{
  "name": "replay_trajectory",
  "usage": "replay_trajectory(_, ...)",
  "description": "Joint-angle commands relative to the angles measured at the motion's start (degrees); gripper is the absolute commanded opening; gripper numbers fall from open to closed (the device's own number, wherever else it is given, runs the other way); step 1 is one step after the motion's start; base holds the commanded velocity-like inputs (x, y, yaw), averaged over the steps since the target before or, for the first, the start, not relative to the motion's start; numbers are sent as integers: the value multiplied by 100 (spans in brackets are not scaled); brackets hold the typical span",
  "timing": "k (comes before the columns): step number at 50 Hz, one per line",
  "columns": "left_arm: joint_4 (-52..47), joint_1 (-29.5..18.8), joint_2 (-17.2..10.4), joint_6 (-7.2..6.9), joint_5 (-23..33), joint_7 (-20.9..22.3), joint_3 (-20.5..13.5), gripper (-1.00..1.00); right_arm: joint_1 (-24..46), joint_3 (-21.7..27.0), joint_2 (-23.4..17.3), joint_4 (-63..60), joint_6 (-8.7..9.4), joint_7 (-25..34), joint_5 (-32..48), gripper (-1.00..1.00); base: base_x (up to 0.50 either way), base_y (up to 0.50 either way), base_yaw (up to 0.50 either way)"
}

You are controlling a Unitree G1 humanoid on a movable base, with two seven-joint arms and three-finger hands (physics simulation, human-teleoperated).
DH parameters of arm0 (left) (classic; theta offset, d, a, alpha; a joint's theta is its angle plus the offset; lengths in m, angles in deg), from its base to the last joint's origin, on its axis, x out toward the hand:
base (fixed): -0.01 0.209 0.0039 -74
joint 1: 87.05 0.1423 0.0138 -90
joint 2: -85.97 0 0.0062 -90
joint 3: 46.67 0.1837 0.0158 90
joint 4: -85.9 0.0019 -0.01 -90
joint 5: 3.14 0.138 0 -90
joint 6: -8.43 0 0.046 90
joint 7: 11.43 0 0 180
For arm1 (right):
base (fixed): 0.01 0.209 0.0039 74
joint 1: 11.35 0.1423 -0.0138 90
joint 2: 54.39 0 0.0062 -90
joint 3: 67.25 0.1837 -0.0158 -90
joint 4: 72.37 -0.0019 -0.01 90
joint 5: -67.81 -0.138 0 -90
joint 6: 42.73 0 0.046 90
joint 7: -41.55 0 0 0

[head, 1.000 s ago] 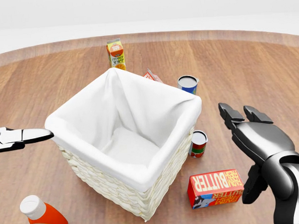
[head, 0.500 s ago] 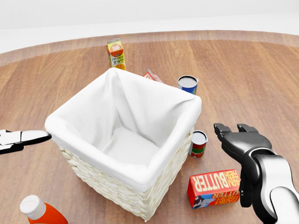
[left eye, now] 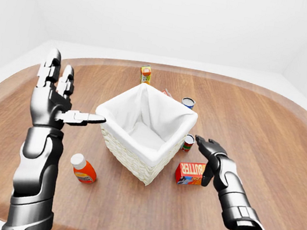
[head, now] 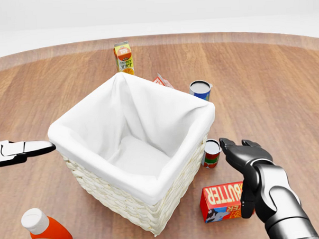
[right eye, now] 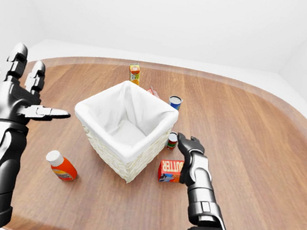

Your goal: Pick up the butter and put it in the basket.

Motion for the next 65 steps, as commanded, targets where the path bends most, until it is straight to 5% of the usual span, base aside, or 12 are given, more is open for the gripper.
replay_trajectory(1,135,5,-7,0,-11,26,-5,100,646,-217,30,1707,0,-1026,-603,100,0,0,0)
replay_trajectory(27,237,-16,-29,0,-41,30,-6,100,1412,-554,140,3334,0,-1716,-960,100,0,0,0)
replay_trajectory(65,554,-16,-53,0,-55,83,-13,100,1516,-577,344,3777,0,-1653,-748,100,0,0,0)
